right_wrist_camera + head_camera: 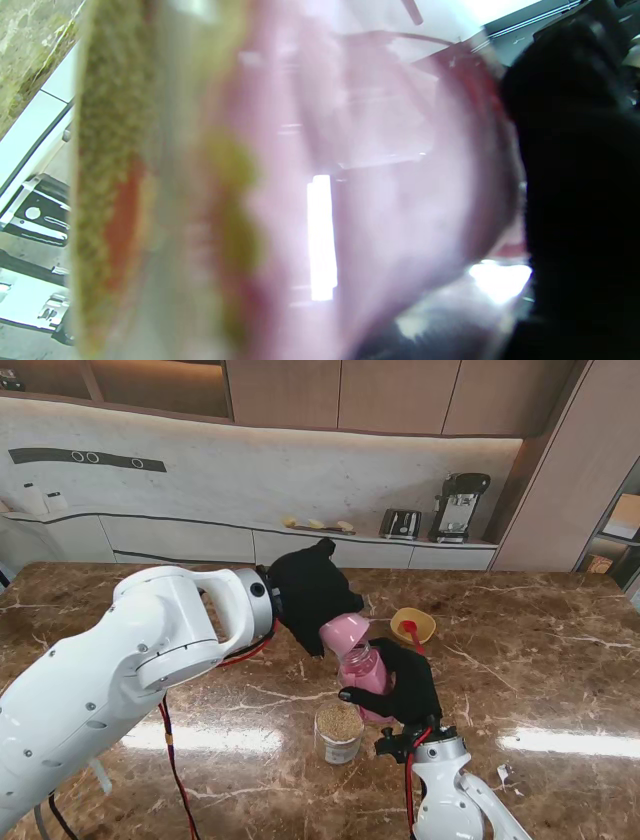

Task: Measure grain into the airtight container

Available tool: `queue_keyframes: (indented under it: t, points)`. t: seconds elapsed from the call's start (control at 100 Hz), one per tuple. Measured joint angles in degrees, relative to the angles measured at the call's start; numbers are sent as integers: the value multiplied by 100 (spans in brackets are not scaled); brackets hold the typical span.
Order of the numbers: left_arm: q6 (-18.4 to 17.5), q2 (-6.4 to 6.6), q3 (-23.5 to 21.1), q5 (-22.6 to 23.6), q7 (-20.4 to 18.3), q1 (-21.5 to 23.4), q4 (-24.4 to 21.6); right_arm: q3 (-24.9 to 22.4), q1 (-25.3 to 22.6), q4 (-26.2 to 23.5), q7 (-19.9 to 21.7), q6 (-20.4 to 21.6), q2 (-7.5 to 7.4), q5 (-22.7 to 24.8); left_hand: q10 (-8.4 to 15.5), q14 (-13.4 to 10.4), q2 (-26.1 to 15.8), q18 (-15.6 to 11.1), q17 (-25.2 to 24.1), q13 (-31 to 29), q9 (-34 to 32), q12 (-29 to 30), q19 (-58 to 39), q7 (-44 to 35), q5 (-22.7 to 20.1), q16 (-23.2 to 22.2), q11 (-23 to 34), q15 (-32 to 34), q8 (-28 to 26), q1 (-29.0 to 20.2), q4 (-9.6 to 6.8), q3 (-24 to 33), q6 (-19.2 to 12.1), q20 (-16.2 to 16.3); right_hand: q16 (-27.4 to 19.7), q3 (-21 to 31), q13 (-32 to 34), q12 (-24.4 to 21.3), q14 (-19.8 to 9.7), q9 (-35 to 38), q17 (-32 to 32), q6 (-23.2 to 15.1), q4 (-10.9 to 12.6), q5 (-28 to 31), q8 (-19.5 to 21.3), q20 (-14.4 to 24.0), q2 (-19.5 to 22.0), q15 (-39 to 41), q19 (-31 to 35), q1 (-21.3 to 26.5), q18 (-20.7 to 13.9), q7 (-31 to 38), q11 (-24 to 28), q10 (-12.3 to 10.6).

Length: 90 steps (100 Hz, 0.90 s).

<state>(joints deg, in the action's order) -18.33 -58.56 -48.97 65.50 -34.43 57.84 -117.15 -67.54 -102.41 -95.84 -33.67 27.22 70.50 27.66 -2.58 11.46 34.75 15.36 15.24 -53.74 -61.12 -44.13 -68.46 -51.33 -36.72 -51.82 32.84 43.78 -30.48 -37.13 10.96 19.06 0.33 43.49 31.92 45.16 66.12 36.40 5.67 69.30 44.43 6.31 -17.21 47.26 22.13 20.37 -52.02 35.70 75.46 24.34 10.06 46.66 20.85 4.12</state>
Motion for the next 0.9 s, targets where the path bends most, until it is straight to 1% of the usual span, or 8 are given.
queue_keyframes:
  t: [0.2,0.34,0.51,0.61,0.64,0.7,0.77,0.9]
  points:
    - [120,1,56,6,29,-18,-4,-6,0,4,-20,19,6,-9,0,-4,29,0,-6,2,0,478,67,213,0,490,-721,-605,48,-109,41,0,0,0,0,0,0,0,1,0,0,0,-1,0,0,0,7,-1,0,0,0,0,0,0]
    - [144,-15,53,163,450,64,47,-10,4,3,-33,47,14,-37,0,-5,29,0,53,0,0,1217,68,213,0,585,-663,-605,359,-111,88,0,0,0,0,0,0,0,1,0,0,0,-2,0,0,0,7,-1,0,0,0,0,0,0]
    - [271,-34,50,122,369,88,51,-10,5,7,-35,51,18,-67,0,-12,29,0,57,-2,0,1473,68,213,0,629,-561,-605,423,-105,-74,-2,0,0,0,0,0,0,1,0,0,0,-2,0,0,0,7,-1,1,0,0,0,0,0]
    - [364,-37,53,87,321,95,42,-4,10,11,-35,61,22,-89,0,-13,29,0,89,-104,0,1474,68,208,0,629,-535,-605,423,-103,-79,-10,0,0,0,0,0,0,1,0,0,0,-2,0,0,0,8,5,1,0,0,0,0,0]
    - [365,-37,51,89,318,97,40,-4,10,12,-35,65,23,-95,0,-15,29,0,121,-128,0,1474,68,201,0,629,-513,-603,424,-102,-206,-26,0,0,0,0,0,0,1,0,0,0,-2,0,0,0,8,7,1,0,0,0,0,0]
    - [366,-39,44,109,317,103,33,-3,11,12,-37,71,27,-108,0,-15,29,0,137,-149,-13,1474,68,150,-16,629,-452,-540,424,-98,-215,-65,0,0,0,0,0,0,1,0,0,0,-2,0,0,0,8,9,1,0,0,0,0,0]
    - [374,-41,44,153,316,108,24,-2,11,12,-44,75,31,-117,-2,-17,15,0,202,-294,-125,1474,15,134,-66,615,-377,-379,424,27,-365,-67,0,0,0,0,0,0,1,0,0,0,-2,0,0,0,8,11,1,0,0,0,0,0]
    - [347,-42,45,314,311,116,-12,-2,12,12,-52,78,35,-117,-2,-18,15,0,234,-295,-141,1440,-3,133,-92,611,-329,-320,424,34,-372,-67,0,-12,0,0,0,0,1,0,0,0,-2,0,0,0,8,12,1,0,0,0,0,0]
